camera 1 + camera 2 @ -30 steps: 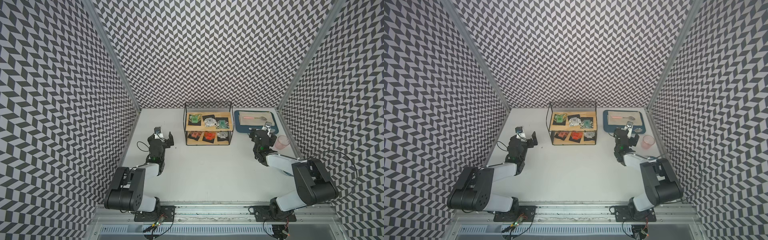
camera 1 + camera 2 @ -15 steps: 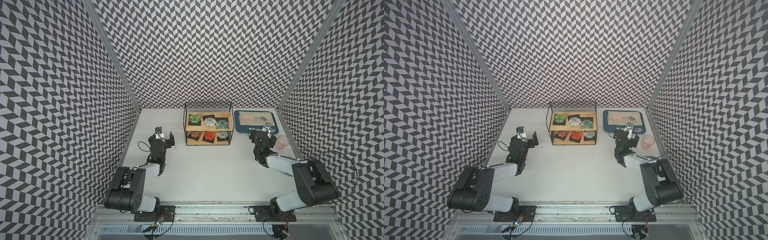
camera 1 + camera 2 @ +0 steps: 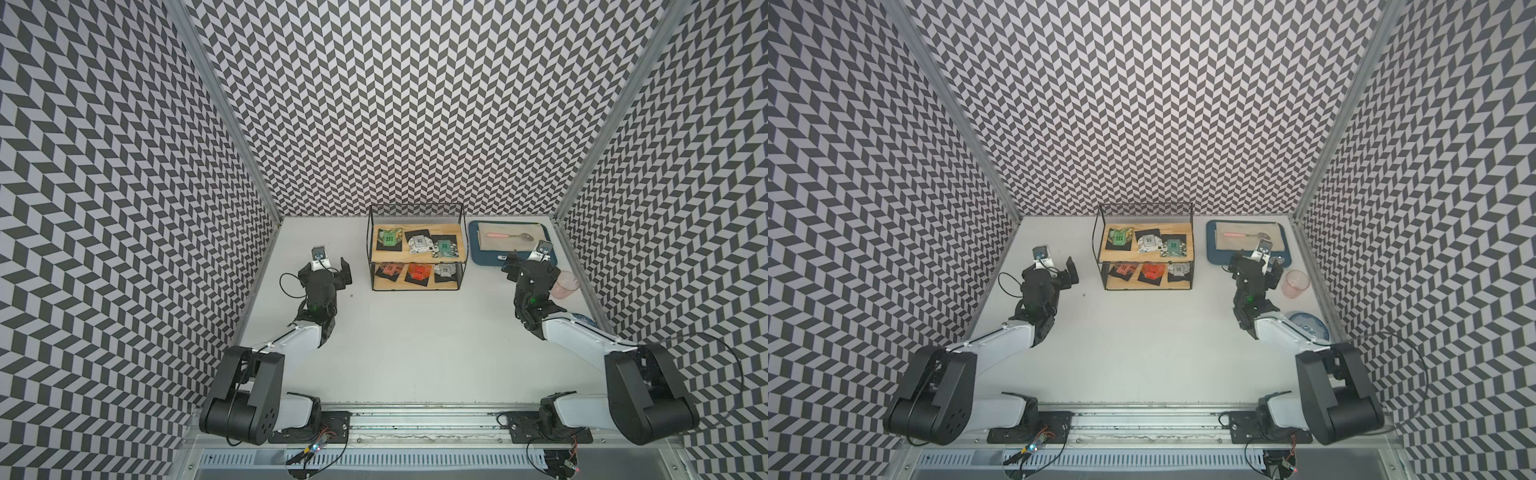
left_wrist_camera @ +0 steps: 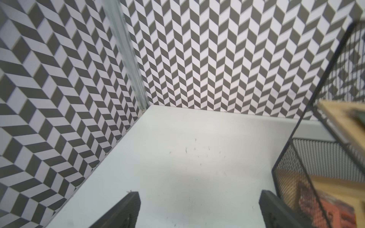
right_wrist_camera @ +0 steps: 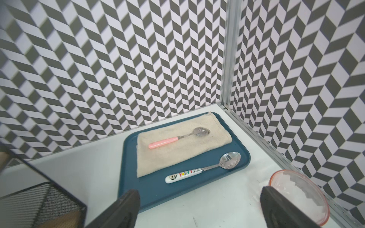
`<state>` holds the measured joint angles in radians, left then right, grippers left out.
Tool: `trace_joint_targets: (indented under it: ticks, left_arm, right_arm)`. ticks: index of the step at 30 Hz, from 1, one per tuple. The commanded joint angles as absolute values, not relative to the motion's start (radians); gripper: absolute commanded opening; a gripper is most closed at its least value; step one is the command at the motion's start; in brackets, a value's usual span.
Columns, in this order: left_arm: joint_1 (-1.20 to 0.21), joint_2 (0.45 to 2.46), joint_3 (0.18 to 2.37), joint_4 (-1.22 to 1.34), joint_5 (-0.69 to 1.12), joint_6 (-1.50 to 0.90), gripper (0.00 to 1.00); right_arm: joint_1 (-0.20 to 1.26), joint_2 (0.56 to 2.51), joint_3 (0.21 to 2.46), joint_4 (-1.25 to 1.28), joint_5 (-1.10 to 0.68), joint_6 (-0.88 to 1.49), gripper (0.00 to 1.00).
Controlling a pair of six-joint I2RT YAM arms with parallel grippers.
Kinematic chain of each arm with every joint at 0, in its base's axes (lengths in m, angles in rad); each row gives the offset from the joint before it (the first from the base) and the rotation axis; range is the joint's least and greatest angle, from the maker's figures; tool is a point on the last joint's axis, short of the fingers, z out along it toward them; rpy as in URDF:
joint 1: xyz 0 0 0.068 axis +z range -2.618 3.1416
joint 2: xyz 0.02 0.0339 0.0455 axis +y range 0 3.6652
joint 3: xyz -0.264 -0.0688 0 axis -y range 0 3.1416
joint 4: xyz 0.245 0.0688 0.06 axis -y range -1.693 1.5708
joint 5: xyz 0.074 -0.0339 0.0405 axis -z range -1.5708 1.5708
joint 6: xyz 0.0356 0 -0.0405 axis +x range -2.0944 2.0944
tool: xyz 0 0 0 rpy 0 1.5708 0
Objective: Remove the tea bags from the shelf
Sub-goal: Pick up the tea bag from the shelf.
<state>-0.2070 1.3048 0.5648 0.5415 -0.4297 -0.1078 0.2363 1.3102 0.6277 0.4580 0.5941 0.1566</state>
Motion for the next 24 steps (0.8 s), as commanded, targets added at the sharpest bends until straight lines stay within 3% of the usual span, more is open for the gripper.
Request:
trace_joint_targets:
  ticks: [1,3,6,16,24]
  left_arm:
    - [-0.223,1.204,0.636,0.341,-0.532,-0.239,1.00]
    - [-0.221,1.142,0.648,0.287,-0.456,-0.282,0.99]
    - [-0.218,1.075,0.693,0.143,-0.380,-0.373,0.99]
    - [-0.231,1.044,0.832,-0.170,-0.069,-0.494,0.90]
    - [-0.239,1.030,0.897,-0.299,-0.001,-0.489,0.86]
  right_arm:
    - [0.251,1.216,0.704,0.374,0.462,0.126,0.99]
    - [0.253,1.180,0.731,0.341,0.356,0.120,0.96]
    - [0.289,1.161,0.796,0.229,0.289,0.153,0.99]
    - [0.554,1.207,1.020,-0.066,0.324,0.182,0.94]
    - [0.652,1.349,1.261,-0.297,0.357,0.242,0.90]
